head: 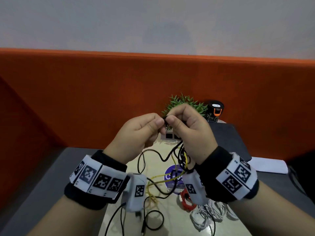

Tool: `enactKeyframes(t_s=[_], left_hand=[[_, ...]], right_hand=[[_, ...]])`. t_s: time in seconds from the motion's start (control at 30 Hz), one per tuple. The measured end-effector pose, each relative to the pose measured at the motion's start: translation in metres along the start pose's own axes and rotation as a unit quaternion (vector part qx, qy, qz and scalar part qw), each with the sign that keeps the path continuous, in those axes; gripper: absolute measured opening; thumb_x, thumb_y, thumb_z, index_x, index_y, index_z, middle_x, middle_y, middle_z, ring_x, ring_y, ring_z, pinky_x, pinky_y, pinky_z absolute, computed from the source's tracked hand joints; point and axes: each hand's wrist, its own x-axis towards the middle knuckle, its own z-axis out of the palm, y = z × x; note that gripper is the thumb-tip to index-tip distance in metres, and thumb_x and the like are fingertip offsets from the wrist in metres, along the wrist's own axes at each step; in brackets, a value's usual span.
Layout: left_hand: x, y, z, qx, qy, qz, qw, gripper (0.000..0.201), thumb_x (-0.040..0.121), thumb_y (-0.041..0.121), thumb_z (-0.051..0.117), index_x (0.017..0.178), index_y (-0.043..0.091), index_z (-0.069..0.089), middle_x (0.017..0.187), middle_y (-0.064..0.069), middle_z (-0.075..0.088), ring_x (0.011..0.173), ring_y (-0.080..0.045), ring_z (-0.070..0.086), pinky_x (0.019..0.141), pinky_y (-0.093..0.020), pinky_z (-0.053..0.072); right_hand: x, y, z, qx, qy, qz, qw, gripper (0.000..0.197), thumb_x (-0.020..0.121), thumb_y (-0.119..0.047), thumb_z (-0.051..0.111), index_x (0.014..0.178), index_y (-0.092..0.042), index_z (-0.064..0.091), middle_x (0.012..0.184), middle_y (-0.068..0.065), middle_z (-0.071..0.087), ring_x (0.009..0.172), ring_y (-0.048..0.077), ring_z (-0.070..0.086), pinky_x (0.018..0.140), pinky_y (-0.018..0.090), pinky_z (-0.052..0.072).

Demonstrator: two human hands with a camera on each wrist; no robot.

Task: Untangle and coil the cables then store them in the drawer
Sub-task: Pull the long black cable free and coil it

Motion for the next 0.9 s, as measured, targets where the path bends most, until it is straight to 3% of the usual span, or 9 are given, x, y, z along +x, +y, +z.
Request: enactKeyframes(t_s=[0.17, 0.27, 0.37, 0.43, 0.53, 0.63, 0.73, 0.8, 0.9], left_hand=[[-0.001, 0.004, 0.007, -0.207, 0.005, -0.002, 0.978, 0.026, 0.092, 0.023, 0.04, 0.076, 0.006, 0.05, 0.043, 0.008, 0.028, 0.036, -0.009, 0.024, 0.044, -0.025, 0.023], [0.001, 0.005, 0.01, -0.287, -0.014, 0.002, 0.958, 0.024, 0.094, 0.023, 0.038, 0.082, 0.006, 0.048, 0.047, 0.007, 0.033, 0.035, -0.008, 0.028, 0.044, -0.024, 0.033], [0.004, 0.004, 0.012, -0.321, 0.006, 0.011, 0.947, 0.022, 0.094, 0.025, 0.038, 0.085, 0.007, 0.047, 0.053, -0.001, 0.046, 0.042, -0.014, 0.045, 0.054, -0.029, 0.045], [0.005, 0.004, 0.012, -0.326, 0.022, 0.017, 0.945, 0.022, 0.092, 0.028, 0.041, 0.087, 0.007, 0.046, 0.067, -0.009, 0.062, 0.063, -0.024, 0.064, 0.068, -0.035, 0.053], [0.005, 0.005, 0.014, -0.216, 0.04, 0.039, 0.975, 0.024, 0.092, 0.033, 0.04, 0.088, 0.009, 0.042, 0.093, -0.017, 0.072, 0.098, -0.032, 0.068, 0.084, -0.046, 0.051], [0.005, 0.0, 0.016, -0.019, 0.079, 0.097, 0.992, 0.022, 0.099, 0.029, 0.033, 0.093, 0.014, 0.048, 0.102, -0.005, 0.073, 0.102, -0.021, 0.067, 0.089, -0.041, 0.053], [0.006, -0.009, 0.015, 0.223, 0.094, 0.147, 0.959, 0.045, 0.099, 0.046, 0.026, 0.107, 0.014, 0.058, 0.097, 0.025, 0.063, 0.085, -0.006, 0.065, 0.069, -0.029, 0.052], [0.006, -0.016, 0.015, 0.324, 0.083, 0.156, 0.93, 0.056, 0.097, 0.054, 0.02, 0.109, 0.012, 0.055, 0.094, 0.026, 0.062, 0.083, -0.009, 0.065, 0.062, -0.031, 0.051], [0.008, -0.028, 0.007, 0.444, 0.079, 0.161, 0.878, 0.042, 0.097, 0.047, 0.025, 0.103, 0.013, 0.048, 0.085, 0.007, 0.064, 0.073, -0.022, 0.063, 0.051, -0.03, 0.04]], right_hand=[[0.006, 0.013, 0.003, 0.028, 0.02, 0.017, 0.999, 0.012, 0.092, -0.018, 0.05, 0.086, -0.024, 0.058, 0.07, 0.004, 0.05, 0.061, 0.017, 0.046, 0.059, 0.033, 0.04], [-0.001, 0.023, 0.011, 0.076, -0.011, 0.054, 0.996, 0.023, 0.098, -0.019, 0.043, 0.091, -0.024, 0.065, 0.078, 0.015, 0.054, 0.068, 0.023, 0.051, 0.062, 0.031, 0.047], [-0.012, 0.035, 0.018, 0.093, -0.041, 0.126, 0.987, 0.029, 0.101, -0.015, 0.041, 0.092, -0.026, 0.066, 0.074, 0.01, 0.057, 0.067, 0.021, 0.054, 0.063, 0.031, 0.05], [-0.019, 0.041, 0.018, 0.051, -0.069, 0.151, 0.985, 0.025, 0.097, -0.018, 0.05, 0.09, -0.035, 0.066, 0.069, 0.005, 0.058, 0.064, 0.02, 0.056, 0.064, 0.039, 0.049], [-0.025, 0.041, 0.016, -0.037, -0.131, 0.163, 0.977, 0.029, 0.086, -0.02, 0.053, 0.093, -0.047, 0.062, 0.069, 0.0, 0.062, 0.07, 0.022, 0.062, 0.074, 0.04, 0.05], [-0.026, 0.034, 0.01, -0.09, -0.156, 0.17, 0.969, 0.027, 0.089, -0.018, 0.053, 0.102, -0.04, 0.057, 0.074, -0.003, 0.066, 0.084, 0.017, 0.064, 0.089, 0.046, 0.049], [-0.026, 0.019, 0.003, -0.134, -0.194, 0.177, 0.956, 0.034, 0.09, -0.001, 0.051, 0.114, -0.025, 0.055, 0.079, -0.005, 0.068, 0.078, 0.002, 0.061, 0.078, 0.024, 0.047], [-0.025, 0.008, -0.002, -0.155, -0.213, 0.185, 0.947, 0.051, 0.082, 0.011, 0.044, 0.117, -0.023, 0.053, 0.084, -0.005, 0.068, 0.064, -0.002, 0.055, 0.061, 0.017, 0.041], [-0.024, 0.003, -0.014, -0.169, -0.177, 0.168, 0.955, 0.069, 0.073, 0.017, 0.036, 0.12, -0.029, 0.058, 0.082, -0.009, 0.069, 0.063, 0.028, 0.056, 0.056, 0.042, 0.049]])
